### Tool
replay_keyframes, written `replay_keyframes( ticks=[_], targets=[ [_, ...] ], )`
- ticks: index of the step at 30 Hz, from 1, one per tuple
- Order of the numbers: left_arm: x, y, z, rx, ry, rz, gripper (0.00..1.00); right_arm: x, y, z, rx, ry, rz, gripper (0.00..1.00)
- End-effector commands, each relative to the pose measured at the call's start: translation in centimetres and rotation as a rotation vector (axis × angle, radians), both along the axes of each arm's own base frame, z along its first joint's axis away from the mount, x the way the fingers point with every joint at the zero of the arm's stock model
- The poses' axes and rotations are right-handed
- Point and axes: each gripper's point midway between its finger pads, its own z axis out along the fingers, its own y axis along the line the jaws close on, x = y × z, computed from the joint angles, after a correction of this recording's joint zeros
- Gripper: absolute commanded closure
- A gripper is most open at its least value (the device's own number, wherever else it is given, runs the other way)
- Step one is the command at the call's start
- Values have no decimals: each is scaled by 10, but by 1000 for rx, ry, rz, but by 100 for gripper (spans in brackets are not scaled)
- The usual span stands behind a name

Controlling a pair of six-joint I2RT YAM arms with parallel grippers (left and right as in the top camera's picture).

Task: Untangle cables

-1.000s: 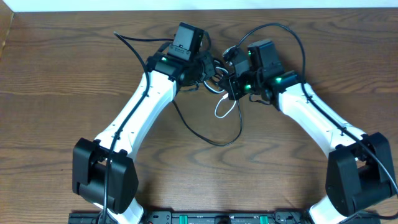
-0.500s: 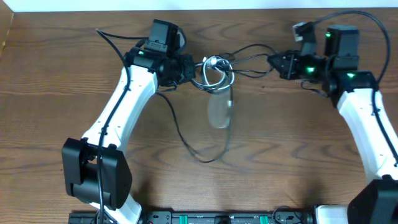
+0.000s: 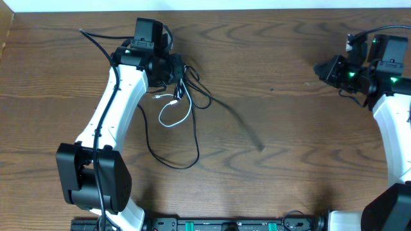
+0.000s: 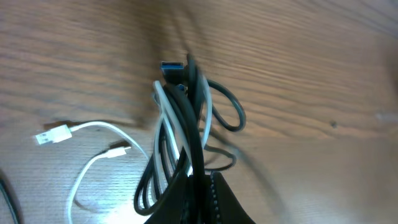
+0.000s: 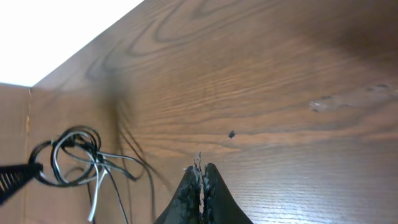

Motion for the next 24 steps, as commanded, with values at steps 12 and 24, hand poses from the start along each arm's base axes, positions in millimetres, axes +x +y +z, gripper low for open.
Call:
replay_keyframes(
  ticks=[12,24],
  targets=[
    [-12,-74,93,-449,-184,-288,92,-7,130,35,-95,-288,467,63],
    [-24,-94,95,-505,-117,-283,92,5,199,23,-129,-439,644,52]
  ],
)
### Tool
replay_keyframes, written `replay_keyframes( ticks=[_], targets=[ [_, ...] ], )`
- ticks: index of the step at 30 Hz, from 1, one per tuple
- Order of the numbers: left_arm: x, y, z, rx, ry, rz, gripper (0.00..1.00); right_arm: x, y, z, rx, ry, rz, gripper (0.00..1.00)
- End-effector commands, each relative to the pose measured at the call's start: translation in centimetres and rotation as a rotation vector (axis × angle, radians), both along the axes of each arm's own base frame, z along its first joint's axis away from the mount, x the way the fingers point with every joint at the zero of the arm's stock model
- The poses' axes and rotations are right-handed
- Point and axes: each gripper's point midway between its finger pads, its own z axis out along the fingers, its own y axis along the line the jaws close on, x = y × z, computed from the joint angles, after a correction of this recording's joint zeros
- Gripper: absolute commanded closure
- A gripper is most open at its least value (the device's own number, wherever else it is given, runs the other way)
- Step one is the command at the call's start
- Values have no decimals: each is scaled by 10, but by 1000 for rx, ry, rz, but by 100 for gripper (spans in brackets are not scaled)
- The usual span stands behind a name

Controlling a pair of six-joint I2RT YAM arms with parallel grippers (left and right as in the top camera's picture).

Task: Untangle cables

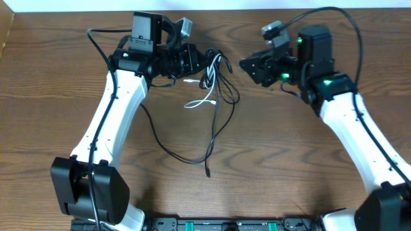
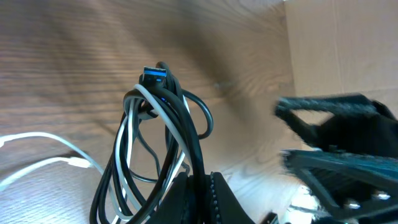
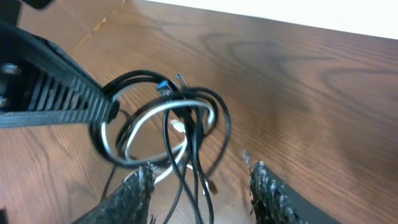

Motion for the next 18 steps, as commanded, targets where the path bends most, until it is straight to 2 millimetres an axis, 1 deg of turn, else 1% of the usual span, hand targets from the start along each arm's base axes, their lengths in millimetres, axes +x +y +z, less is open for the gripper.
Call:
replay_keyframes(
  ticks=[1,4,6,7,9,10,12,13,14,15,16,18],
  targets=[
    [-8,-11,13,-43,-1,-34,92,6,15,-21,-20,8,43,52],
    [-9,-11,13,-50,13,-26,93,11,25,-38,-29,22,57,52],
    [-9,-11,13,-50,13,-26,93,17,26,-52,-50,34,40,54],
    [-9,-11,13,-50,14,-26,93,19,26,-57,-56,42,35,56],
    [-9,-11,12,-49,17,-26,93,22,26,-64,-52,59,21,65],
    [-9,-11,12,-49,17,-25,92,23,26,-64,-44,64,13,71],
    [-9,-11,12,-49,17,-25,92,26,26,-59,-26,53,5,79],
    [-9,-11,12,-49,16,-25,93,28,26,-56,-15,50,-3,82],
    [-9,-11,12,-49,17,-25,93,30,25,-51,1,48,-16,88],
    [-9,-11,12,-48,17,-25,92,31,24,-50,7,51,-22,91],
    [-9,-11,12,-48,16,-25,93,31,22,-48,20,63,-37,99],
    [-8,-9,11,-38,14,-16,92,31,18,-43,46,78,-42,99]
  ],
)
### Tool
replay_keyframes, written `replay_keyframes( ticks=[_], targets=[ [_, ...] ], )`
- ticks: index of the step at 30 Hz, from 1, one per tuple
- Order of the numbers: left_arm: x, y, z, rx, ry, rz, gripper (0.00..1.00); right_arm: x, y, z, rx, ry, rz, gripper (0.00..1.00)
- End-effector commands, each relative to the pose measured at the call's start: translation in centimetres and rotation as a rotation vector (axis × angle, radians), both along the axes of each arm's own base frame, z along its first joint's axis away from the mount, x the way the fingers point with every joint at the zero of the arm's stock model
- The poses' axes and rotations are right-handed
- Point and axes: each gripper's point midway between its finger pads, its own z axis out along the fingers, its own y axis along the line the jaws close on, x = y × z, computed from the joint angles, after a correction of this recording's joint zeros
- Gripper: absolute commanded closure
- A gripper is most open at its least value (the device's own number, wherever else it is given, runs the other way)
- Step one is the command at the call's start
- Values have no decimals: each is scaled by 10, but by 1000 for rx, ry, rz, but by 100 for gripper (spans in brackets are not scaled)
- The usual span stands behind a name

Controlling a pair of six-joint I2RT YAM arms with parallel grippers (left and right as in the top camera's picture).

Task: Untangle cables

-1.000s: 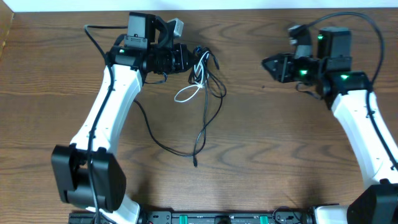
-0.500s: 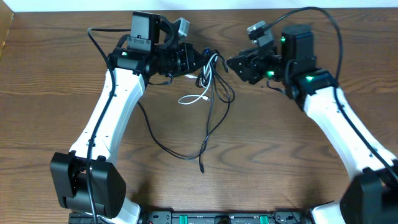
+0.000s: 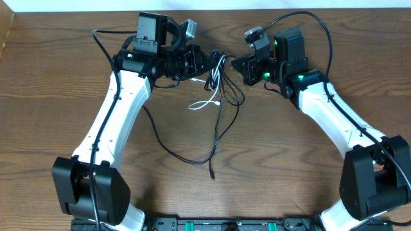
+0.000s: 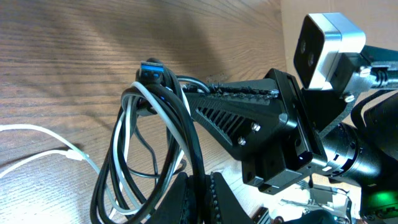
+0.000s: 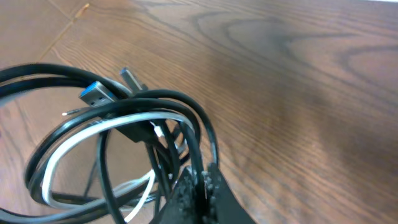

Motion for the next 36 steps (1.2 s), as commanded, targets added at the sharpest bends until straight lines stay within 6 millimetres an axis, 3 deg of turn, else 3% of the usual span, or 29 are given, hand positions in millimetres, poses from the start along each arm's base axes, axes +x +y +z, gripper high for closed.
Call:
replay_keyframes(
  ticks=[1,6,14,17,22,31,36],
  targets=[
    [0,2,8,0,-15,11,93,0,-9,23,67,12,-24,99],
    [13,28,-14,164,-10,141,92,-1,-53,54,105,25,-117,99],
    [28,77,-37,424,-25,334,92,-31,-142,110,109,-2,-312,99],
    [28,90,-42,493,-17,375,93,-37,-166,121,111,-15,-373,99],
    [25,95,-45,539,-31,347,93,-39,-219,112,89,50,-586,99],
    [21,144,-54,785,-17,478,92,-47,-319,95,0,89,-939,99],
    [22,175,-52,883,-15,562,92,-55,-345,93,-4,101,-1009,99]
  ],
)
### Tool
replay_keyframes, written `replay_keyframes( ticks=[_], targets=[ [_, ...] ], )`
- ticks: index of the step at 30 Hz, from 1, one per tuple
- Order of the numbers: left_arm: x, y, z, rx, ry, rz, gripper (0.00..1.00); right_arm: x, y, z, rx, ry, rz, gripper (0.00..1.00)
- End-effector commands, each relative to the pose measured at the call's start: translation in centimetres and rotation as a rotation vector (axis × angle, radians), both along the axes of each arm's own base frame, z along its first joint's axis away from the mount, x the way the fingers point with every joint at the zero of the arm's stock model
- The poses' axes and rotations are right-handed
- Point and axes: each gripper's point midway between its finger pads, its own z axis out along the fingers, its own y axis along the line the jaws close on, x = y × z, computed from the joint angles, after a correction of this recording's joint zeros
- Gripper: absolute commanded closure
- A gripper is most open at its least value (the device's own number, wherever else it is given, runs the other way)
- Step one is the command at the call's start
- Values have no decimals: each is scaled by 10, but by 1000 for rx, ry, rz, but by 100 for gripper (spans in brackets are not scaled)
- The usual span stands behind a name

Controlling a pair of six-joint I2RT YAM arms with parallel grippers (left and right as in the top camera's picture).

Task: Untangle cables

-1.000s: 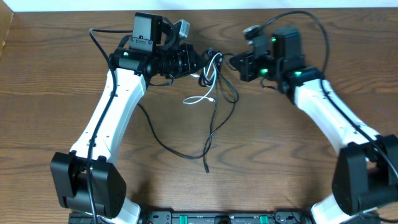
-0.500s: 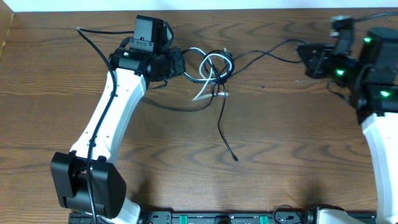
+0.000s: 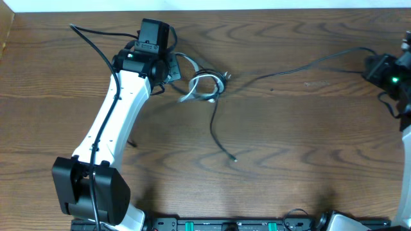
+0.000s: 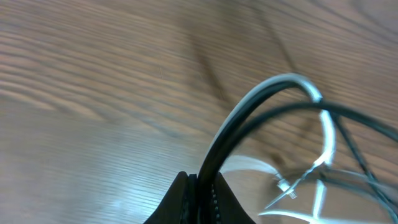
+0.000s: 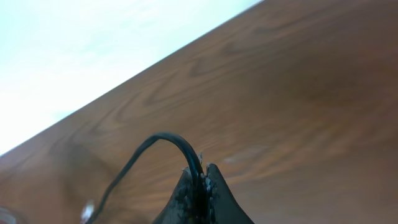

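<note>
The tangle (image 3: 205,84) of white and black loops lies on the table just right of my left gripper (image 3: 171,69). In the left wrist view that gripper (image 4: 200,182) is shut on a black and a grey-white cable (image 4: 249,112) arching out of the tangle, near a white plug (image 4: 283,185). One black cable (image 3: 302,63) runs taut from the tangle to my right gripper (image 3: 372,66) at the far right. In the right wrist view this gripper (image 5: 200,177) is shut on the black cable (image 5: 163,138). Another black strand ends loose at a plug (image 3: 234,158).
The table's far edge (image 3: 257,9) runs close behind both grippers. A cardboard wall (image 3: 4,38) stands at the left edge. The left arm (image 3: 106,128) crosses the left half of the table, and its own black lead (image 3: 90,40) loops at the far left.
My right gripper was shut on a black cable at the tangle beside the left one; it is now at the far right with that cable stretched out. The left gripper sits further left, tangle smaller.
First my left gripper held the bundle at the left while the right stood shut and empty far right. Then both met at the far middle, the right open at the loops. It then shut on a black cable, which is now drawn out rightward.
</note>
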Motion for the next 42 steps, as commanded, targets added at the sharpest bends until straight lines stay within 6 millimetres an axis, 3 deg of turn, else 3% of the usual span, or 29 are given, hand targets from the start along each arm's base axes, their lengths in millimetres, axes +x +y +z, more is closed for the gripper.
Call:
replay_keyframes(
  ticks=[1,5,8,14,20,21,25,26,31,36,42],
  targets=[
    [5,44,12,139,-44,105,92,-6,-24,3,-29,10,-95,99],
    [6,61,12,131,-41,145,93,-13,-31,-5,-48,56,-135,99],
    [7,56,10,80,-33,127,92,-15,-27,-11,-42,80,-123,99],
    [8,22,10,-33,-31,-64,92,-8,0,-28,-37,131,-37,99],
    [2,-14,24,-160,-62,-281,92,-1,34,-59,-42,227,77,99],
    [0,-21,29,-187,-71,-318,93,0,39,-65,-41,246,93,97],
    [-8,-39,43,-283,-92,-385,92,4,57,-83,-65,286,194,46],
    [-11,-47,47,-327,-96,-412,93,8,71,-82,-73,257,283,34],
    [-19,-62,54,-419,-91,-464,93,17,107,-62,-98,103,532,9],
    [-26,-75,60,-499,-82,-509,93,24,144,-41,-74,-28,674,6],
    [-32,-87,62,-517,-76,-542,92,28,196,-33,-6,-68,741,14]
  ],
)
